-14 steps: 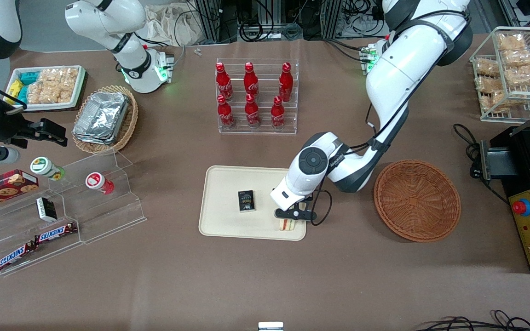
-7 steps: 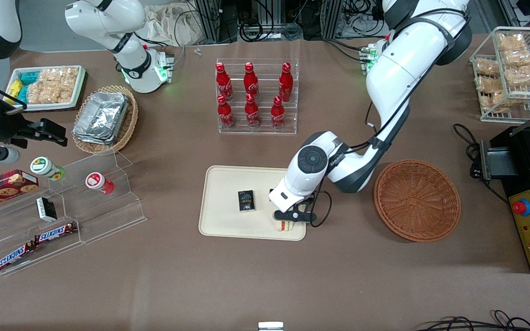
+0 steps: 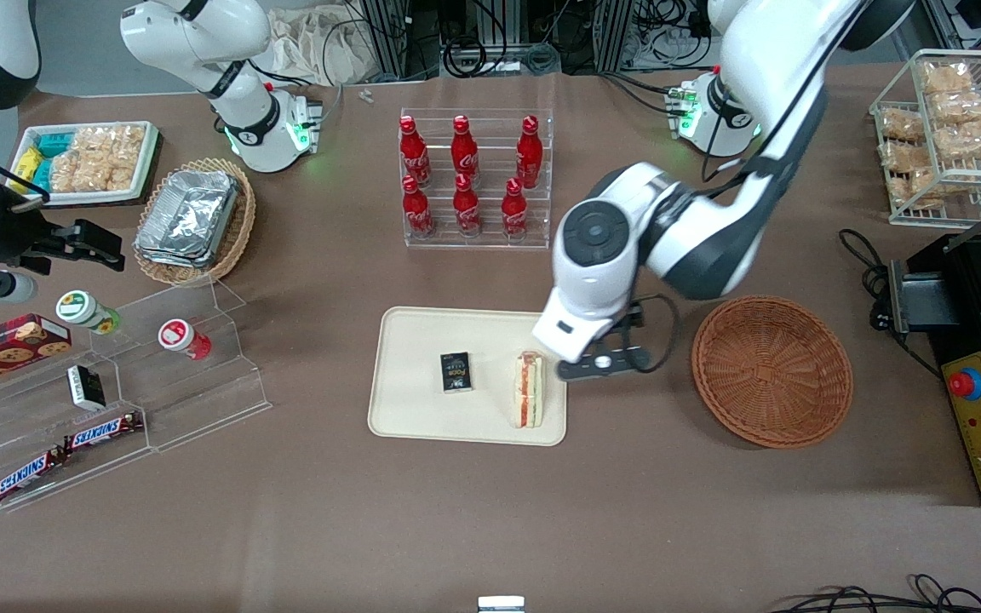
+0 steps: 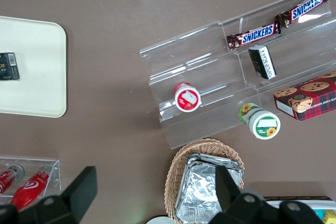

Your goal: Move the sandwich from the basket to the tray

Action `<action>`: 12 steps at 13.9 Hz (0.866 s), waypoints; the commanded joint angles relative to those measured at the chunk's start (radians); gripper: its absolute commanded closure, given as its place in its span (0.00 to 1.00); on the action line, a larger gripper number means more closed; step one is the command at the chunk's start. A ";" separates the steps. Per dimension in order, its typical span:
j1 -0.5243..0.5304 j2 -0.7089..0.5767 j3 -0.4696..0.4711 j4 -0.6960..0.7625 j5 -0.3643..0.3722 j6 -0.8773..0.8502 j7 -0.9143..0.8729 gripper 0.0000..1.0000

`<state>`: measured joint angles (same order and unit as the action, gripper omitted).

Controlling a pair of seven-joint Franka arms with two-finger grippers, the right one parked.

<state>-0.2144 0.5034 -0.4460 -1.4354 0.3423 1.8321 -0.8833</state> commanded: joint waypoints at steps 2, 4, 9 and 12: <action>0.197 -0.245 -0.022 -0.230 -0.073 0.022 0.087 0.00; 0.294 -0.362 -0.022 -0.293 -0.222 0.027 0.221 0.00; 0.515 -0.500 -0.019 -0.398 -0.356 0.010 0.582 0.00; 0.547 -0.468 -0.017 -0.343 -0.355 -0.046 0.606 0.00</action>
<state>0.3192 0.0308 -0.4493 -1.7985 0.0033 1.8214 -0.2981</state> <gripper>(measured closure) 0.000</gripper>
